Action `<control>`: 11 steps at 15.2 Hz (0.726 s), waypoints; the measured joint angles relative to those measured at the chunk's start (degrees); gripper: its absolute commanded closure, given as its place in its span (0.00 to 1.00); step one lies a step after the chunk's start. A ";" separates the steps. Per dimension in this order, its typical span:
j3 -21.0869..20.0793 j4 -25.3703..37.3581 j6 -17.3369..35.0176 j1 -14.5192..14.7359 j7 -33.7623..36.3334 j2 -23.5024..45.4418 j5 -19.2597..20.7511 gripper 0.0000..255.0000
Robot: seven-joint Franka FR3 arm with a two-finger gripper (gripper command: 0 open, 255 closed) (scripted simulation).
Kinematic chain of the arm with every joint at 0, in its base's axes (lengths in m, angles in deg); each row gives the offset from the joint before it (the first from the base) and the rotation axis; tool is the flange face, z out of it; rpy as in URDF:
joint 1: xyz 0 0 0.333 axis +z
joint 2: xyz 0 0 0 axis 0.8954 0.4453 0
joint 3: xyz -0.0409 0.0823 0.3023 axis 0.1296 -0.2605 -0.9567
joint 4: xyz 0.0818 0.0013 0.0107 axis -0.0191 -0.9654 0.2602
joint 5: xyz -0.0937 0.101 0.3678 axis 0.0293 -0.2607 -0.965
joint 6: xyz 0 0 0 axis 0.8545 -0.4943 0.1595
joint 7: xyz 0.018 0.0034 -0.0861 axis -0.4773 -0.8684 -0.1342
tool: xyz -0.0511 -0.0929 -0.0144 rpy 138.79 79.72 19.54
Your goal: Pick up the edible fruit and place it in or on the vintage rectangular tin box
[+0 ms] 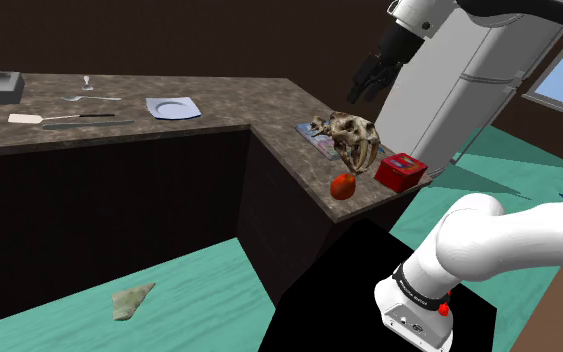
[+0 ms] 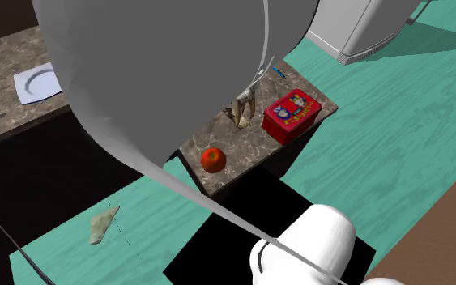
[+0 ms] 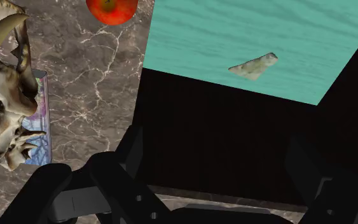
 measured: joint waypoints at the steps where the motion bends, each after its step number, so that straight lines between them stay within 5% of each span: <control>1: 0.00 0.00 0.00 0.00 0.00 0.00 0.00 0.00; 11: 5.70 -13.48 7.43 -0.95 -9.33 -0.17 3.86 0.00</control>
